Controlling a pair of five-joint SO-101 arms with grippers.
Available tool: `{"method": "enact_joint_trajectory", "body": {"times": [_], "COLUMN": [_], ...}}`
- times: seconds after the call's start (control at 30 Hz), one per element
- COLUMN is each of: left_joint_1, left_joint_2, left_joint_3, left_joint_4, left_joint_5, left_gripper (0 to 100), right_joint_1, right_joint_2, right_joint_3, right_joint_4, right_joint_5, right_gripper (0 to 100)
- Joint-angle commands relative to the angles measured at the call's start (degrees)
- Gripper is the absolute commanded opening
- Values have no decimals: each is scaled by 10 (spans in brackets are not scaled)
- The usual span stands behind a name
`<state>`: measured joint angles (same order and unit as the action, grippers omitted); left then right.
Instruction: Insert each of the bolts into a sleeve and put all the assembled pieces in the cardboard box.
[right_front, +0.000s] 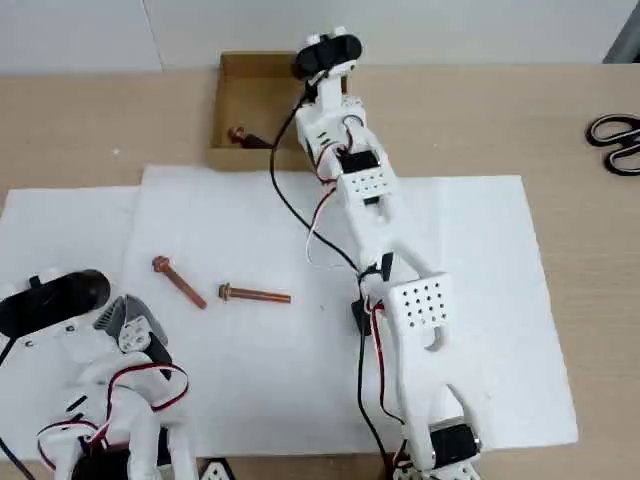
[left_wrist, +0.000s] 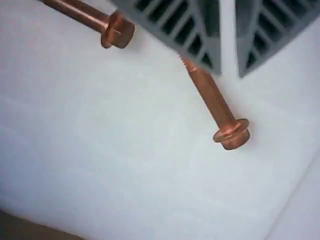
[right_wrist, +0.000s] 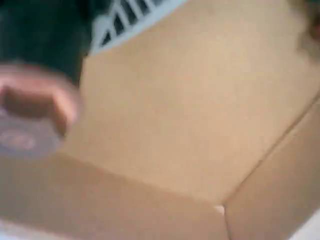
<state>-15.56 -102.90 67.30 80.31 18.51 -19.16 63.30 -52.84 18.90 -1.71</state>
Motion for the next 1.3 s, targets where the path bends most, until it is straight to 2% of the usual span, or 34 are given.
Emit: {"method": "enact_joint_trajectory", "body": {"times": [0.0,0.2,0.27,0.47,0.7,1.07,1.27], "left_joint_1": [-2,2,2,2,2,3,3], "left_joint_2": [2,2,2,2,2,2,2], "left_joint_3": [-22,-22,-22,-20,-22,-21,-22], "left_joint_4": [2,3,2,2,-1,-3,-3], "left_joint_5": [-3,-3,-3,-3,-4,-4,-4], "left_gripper": [6,6,6,6,6,7,7], "right_joint_1": [-4,-4,-4,-10,-31,-39,-29], "right_joint_2": [-20,-21,-21,-20,-17,-69,-77], "right_joint_3": [-51,-67,-99,-220,-433,-435,-431], "right_joint_4": [30,100,133,223,450,763,780], "right_joint_5": [18,25,25,22,22,25,34], "right_gripper": [16,201,234,234,234,234,233]}}
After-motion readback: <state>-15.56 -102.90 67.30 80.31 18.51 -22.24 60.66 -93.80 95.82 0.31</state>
